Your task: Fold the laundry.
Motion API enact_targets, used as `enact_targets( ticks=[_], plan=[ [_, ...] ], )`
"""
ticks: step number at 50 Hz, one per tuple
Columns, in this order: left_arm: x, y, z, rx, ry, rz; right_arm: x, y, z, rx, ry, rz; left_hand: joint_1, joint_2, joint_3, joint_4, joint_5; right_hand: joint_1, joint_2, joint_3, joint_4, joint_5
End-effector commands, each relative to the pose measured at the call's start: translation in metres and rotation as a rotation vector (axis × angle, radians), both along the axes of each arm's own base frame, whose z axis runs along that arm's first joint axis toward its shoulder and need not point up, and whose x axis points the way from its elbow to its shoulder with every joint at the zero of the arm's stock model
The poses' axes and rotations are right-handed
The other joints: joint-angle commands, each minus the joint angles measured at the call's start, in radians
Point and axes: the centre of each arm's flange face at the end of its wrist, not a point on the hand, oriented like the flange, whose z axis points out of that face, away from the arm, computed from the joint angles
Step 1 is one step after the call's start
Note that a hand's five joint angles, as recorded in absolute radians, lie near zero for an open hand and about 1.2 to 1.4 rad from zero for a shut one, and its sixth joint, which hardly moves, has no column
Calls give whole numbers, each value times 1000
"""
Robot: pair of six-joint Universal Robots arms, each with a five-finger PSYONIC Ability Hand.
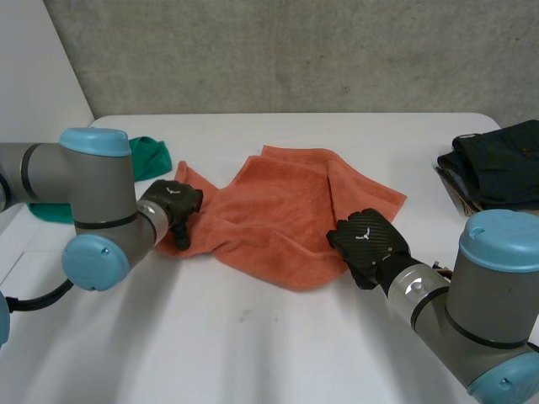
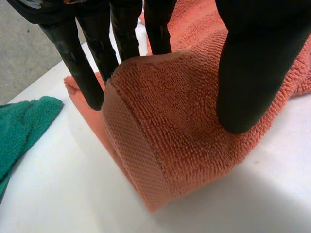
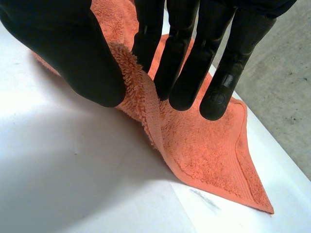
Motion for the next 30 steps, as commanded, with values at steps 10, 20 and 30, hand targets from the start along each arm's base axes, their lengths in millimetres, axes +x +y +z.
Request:
enact_targets(
  ticks=[10,20,30],
  plan=[
    [2,11,20,-101,39,-2,0,-1,0,-2,0,-3,714,728,728,727,729,397,224,214,204,249],
    [11,15,50,-196,25,87,-8,-16,10,-13,-30,-55,780,794,793,792,794,397,224,214,204,249],
    [16,48,162,-510,201,76,-7,-35,40,107,-258,-156,780,794,793,792,794,-825,-998,-1008,-1018,-972]
  ],
)
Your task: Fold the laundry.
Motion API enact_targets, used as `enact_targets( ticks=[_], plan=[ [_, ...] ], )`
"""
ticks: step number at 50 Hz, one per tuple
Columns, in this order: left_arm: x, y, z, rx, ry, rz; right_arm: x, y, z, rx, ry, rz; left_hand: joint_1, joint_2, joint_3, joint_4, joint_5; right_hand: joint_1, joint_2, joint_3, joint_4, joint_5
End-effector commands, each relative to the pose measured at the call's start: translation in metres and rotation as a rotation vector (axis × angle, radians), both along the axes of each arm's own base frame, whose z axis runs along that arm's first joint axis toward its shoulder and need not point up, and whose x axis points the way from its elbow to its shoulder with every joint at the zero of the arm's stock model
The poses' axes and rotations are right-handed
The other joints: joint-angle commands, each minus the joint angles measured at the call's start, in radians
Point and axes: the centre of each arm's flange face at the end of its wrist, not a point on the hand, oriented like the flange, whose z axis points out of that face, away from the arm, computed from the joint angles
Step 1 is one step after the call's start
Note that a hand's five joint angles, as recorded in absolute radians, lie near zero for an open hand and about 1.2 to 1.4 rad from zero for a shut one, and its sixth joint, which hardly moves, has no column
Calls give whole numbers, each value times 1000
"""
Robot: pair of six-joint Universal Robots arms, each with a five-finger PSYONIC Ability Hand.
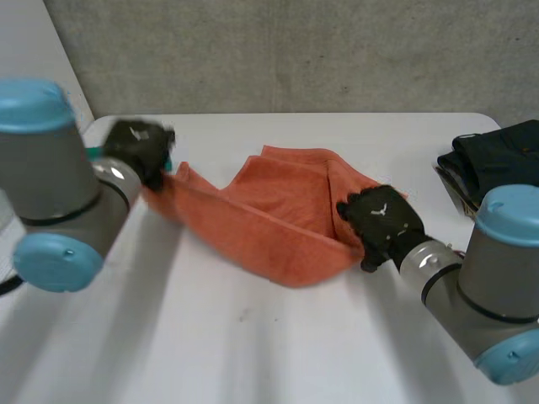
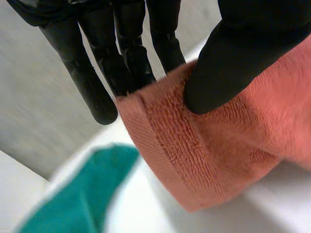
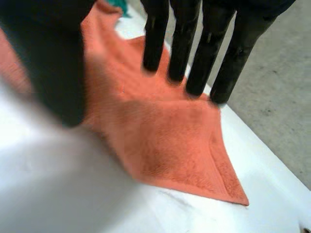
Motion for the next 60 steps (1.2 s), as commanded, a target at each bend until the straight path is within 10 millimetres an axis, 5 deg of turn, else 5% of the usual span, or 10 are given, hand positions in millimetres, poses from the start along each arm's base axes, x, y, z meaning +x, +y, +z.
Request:
enact_targets(
  ticks=[1,11,23,27,32,37,43,45,53,60],
  plan=[
    [5,31,86,-262,128,-21,-3,-15,26,115,-202,-85,265,205,210,200,239,-442,-562,-588,-591,-593],
    [-5,64,120,-367,192,-88,-42,-35,44,322,-364,-245,265,205,210,200,239,-442,-562,-588,-591,-593],
    [-5,96,168,-505,280,-135,-8,-23,19,413,-443,-145,265,205,210,200,239,-442,-562,-588,-591,-593],
    [-1,102,183,-565,311,-134,20,-24,2,393,-459,-77,265,205,210,200,239,-442,-562,-588,-591,-593],
    [5,112,202,-624,345,-130,33,-46,-16,338,-468,-103,265,205,210,200,239,-421,-540,-566,-570,-572],
    [9,119,211,-651,360,-128,37,-74,-29,275,-466,-161,265,205,210,200,239,-169,-288,-314,-318,-320],
    [16,122,220,-681,374,-115,41,-88,-39,188,-373,-159,265,205,210,200,239,738,619,592,589,587],
    [18,122,222,-689,375,-105,38,-89,-36,159,-348,-170,265,205,210,200,239,779,660,634,630,628],
    [33,104,217,-690,344,-31,-42,-131,48,-58,-373,-352,265,205,210,200,239,779,660,634,630,628],
    [58,71,188,-628,261,79,-57,-95,136,-217,-220,-207,265,205,210,200,239,779,660,634,630,628]
  ],
)
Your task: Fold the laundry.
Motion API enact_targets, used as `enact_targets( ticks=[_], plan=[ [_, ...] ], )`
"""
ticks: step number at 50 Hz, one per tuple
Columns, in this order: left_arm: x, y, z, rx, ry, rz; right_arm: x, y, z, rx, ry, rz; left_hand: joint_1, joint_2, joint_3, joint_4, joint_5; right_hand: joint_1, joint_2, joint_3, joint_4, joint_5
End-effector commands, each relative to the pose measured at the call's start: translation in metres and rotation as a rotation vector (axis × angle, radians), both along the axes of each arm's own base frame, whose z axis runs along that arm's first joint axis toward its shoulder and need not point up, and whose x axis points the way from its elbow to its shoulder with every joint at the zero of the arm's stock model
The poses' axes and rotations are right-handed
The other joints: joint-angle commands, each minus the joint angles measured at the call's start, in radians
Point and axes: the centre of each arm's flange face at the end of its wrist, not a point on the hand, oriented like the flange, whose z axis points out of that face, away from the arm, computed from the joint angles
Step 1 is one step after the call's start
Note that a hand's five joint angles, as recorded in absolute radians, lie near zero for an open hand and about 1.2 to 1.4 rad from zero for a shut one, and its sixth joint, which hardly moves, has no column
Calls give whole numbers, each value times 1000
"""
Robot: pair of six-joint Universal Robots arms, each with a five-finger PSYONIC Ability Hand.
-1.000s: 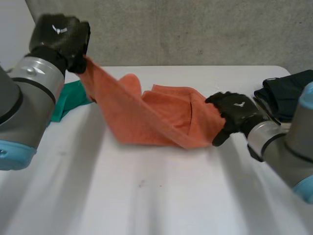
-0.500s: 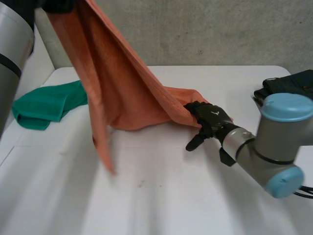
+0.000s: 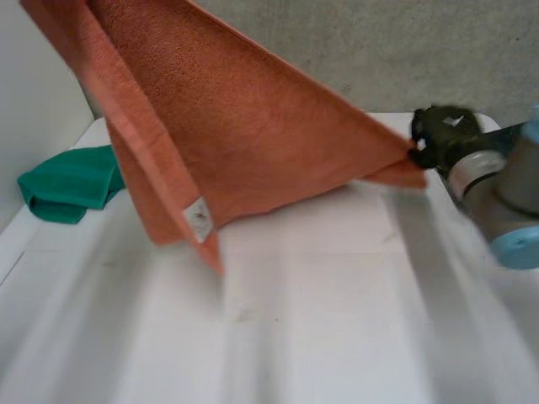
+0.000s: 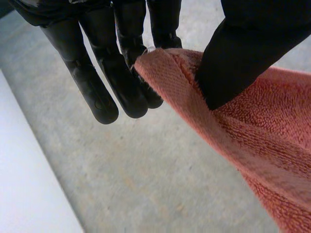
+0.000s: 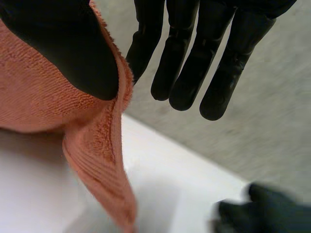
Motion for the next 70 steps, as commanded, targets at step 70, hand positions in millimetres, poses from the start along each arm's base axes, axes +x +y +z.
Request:
enact_targets(
  ticks=[70],
  plan=[
    [-7,-120,-249,660,-304,55,-45,28,-45,498,-91,21,265,200,205,196,240,404,220,211,208,239]
  ],
)
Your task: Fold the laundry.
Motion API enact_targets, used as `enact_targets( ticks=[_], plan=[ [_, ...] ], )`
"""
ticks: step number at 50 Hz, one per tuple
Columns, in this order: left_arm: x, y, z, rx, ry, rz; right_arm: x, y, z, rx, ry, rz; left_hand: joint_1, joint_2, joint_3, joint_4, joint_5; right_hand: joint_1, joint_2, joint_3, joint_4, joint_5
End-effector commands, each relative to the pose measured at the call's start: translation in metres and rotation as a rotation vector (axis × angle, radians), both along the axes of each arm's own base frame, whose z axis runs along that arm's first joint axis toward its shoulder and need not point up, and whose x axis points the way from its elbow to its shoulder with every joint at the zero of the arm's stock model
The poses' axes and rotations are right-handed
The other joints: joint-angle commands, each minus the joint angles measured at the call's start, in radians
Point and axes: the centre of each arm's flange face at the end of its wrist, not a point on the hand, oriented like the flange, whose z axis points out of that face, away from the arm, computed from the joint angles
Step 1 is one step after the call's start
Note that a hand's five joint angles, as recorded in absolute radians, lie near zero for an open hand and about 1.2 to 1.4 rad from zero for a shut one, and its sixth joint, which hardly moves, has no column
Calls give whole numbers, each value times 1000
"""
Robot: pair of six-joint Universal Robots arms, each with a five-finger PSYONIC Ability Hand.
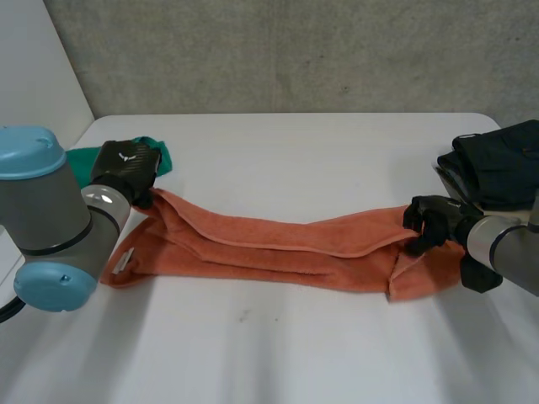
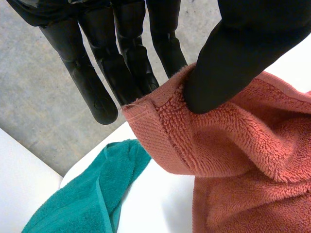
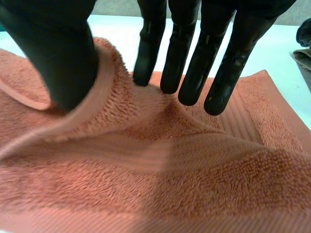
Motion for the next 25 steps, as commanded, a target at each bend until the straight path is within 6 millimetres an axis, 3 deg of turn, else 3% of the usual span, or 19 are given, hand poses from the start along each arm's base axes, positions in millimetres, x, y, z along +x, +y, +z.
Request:
enact_targets(
  ticks=[1,5,6,9,10,11,13,14,17,18,21,25],
  plan=[
    [1,-7,-3,-5,-9,6,5,-28,5,-85,9,11,265,200,205,195,240,558,414,417,433,452],
    [-6,-32,-6,-53,-27,6,13,-51,36,-265,79,64,265,200,205,195,240,558,414,417,433,452],
    [-7,-39,-3,-78,-32,7,18,-61,53,-358,115,83,265,200,205,195,240,558,414,417,433,452],
    [-15,-70,31,-255,-42,15,30,-77,83,-546,174,89,265,200,205,195,240,558,414,417,433,452],
    [-17,-78,45,-318,-34,19,41,-86,109,-706,211,78,265,200,205,195,240,558,414,417,433,452],
    [-20,-91,77,-460,-7,31,45,-90,122,-792,233,65,265,200,205,195,240,558,414,417,433,452],
    [-21,-100,111,-612,40,48,51,-97,148,-963,272,35,265,200,205,195,240,558,414,417,433,452],
    [-18,-105,145,-764,95,69,54,-102,173,-1132,299,-14,265,200,205,195,240,558,414,417,433,452],
    [-9,-109,183,-946,173,101,56,-102,208,-1364,313,-87,265,200,205,195,240,558,414,417,433,452],
    [-6,-106,202,-1041,229,101,55,-96,234,-1485,296,-139,265,200,205,195,240,558,414,417,433,452],
    [-2,-103,215,-1078,292,90,55,-88,250,-1550,277,-160,265,200,205,195,240,558,414,417,433,452],
    [1,-102,206,-997,327,67,56,-89,238,-1489,291,-139,265,200,205,195,240,558,414,417,433,452]
  ],
)
